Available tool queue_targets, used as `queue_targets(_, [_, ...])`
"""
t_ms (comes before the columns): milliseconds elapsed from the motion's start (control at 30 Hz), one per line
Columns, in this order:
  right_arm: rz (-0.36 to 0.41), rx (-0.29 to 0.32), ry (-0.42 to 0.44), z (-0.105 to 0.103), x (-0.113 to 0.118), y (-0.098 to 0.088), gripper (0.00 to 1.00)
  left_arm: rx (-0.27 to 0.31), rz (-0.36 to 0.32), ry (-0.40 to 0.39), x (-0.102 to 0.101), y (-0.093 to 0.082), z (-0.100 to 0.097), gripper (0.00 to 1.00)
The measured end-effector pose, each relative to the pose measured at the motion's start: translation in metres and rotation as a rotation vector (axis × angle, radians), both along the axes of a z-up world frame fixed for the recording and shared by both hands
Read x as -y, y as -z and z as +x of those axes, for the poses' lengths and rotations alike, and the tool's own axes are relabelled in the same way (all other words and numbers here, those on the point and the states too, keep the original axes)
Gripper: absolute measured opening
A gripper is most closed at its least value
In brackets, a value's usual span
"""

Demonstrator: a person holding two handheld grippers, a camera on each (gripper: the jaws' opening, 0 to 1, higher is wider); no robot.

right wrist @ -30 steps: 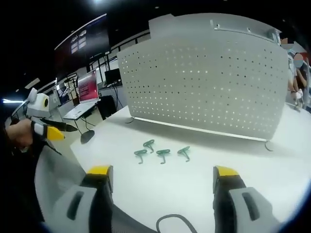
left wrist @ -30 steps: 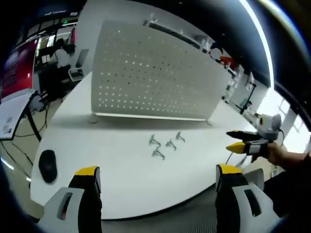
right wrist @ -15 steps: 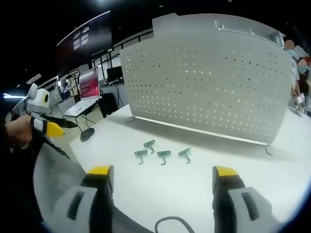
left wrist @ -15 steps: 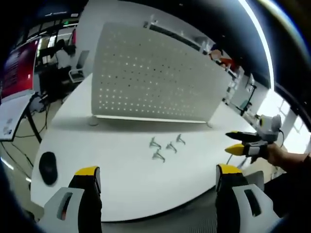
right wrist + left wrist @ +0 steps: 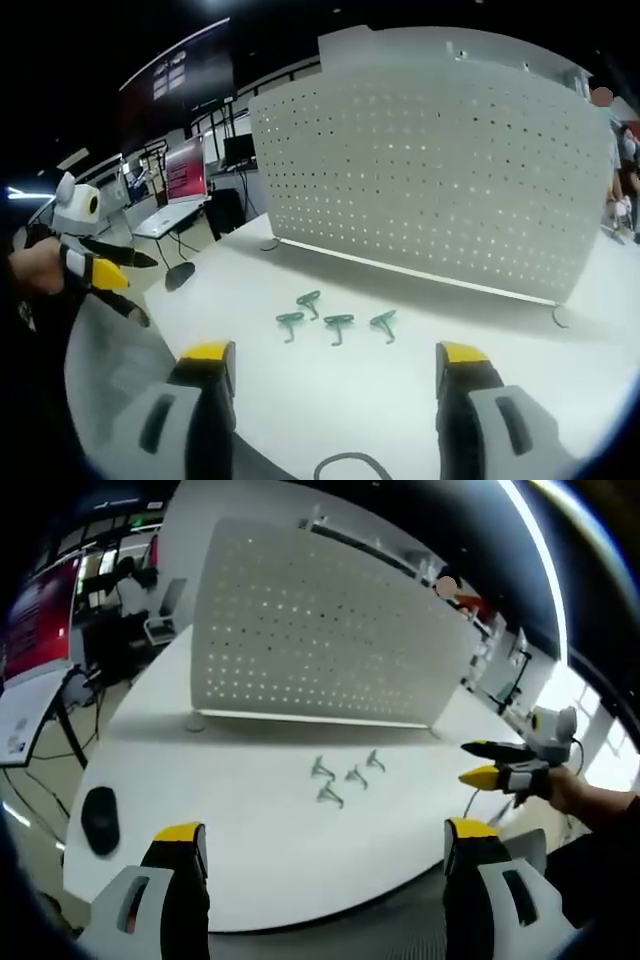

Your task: Insert the hook assembly into the mounting plate slot until the hook locks in place.

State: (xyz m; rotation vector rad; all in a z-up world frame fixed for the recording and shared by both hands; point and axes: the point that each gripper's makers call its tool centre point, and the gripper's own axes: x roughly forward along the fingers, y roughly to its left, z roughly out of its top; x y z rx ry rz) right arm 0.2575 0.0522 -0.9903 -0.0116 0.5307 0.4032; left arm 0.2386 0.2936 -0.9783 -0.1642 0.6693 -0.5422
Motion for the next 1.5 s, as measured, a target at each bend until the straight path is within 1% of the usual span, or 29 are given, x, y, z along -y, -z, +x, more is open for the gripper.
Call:
queue_targets(167, [0.001, 0.006, -0.004, 0.006, -0.001, -0.002, 0.79, 0.002, 0.001, -0.004, -0.001, -0.001, 0.003, 1.0])
queue_targets(233, [0.002, 0.007, -0.001, 0.008, 0.0, -0.002, 0.79, 0.014, 0.006, 0.001, 0.0, -0.002, 0.005, 1.0])
queue_targets(367, [0.007, 0.001, 0.008, 0.008, 0.003, 0.0, 0.79, 0.004, 0.006, 0.006, 0.002, 0.0, 0.006, 1.0])
queue_targets(467, [-0.006, 0.012, 0.016, 0.009, 0.006, 0.001, 0.79, -0.001, 0.006, 0.011, 0.005, 0.001, 0.006, 1.0])
queue_targets(667, [0.002, -0.01, 0.015, 0.011, 0.009, 0.011, 0.76, -0.025, 0.014, 0.027, 0.009, 0.009, 0.004, 1.0])
queue_targets(867, [-0.024, -0.008, -0.018, 0.022, 0.004, 0.021, 0.66, -0.038, 0.021, 0.036, 0.011, 0.013, 0.004, 1.0])
queue_targets(967, [-0.031, -0.009, -0.044, 0.026, -0.002, 0.027, 0.58, -0.042, 0.025, 0.04, 0.011, 0.014, 0.005, 1.0])
queue_targets(1000, [-0.033, -0.011, -0.059, 0.029, -0.006, 0.029, 0.53, -0.044, 0.026, 0.039, 0.011, 0.014, 0.006, 1.0])
queue_targets(1100, [-0.049, -0.026, -0.088, 0.035, -0.012, 0.04, 0.44, -0.049, 0.03, 0.039, 0.009, 0.015, 0.007, 1.0])
queue_targets(1267, [-0.059, -0.041, -0.127, 0.049, -0.023, 0.055, 0.38, -0.055, 0.031, 0.034, 0.007, 0.017, 0.009, 1.0])
queue_targets(1300, [-0.072, -0.045, -0.147, 0.053, -0.026, 0.06, 0.37, -0.056, 0.031, 0.033, 0.006, 0.017, 0.009, 1.0])
queue_targets(1400, [-0.089, -0.038, -0.175, 0.061, -0.034, 0.066, 0.33, -0.064, 0.03, 0.028, 0.004, 0.02, 0.009, 1.0])
queue_targets(1500, [-0.127, -0.069, -0.217, 0.071, -0.041, 0.084, 0.29, -0.074, 0.029, 0.023, 0.002, 0.023, 0.01, 1.0])
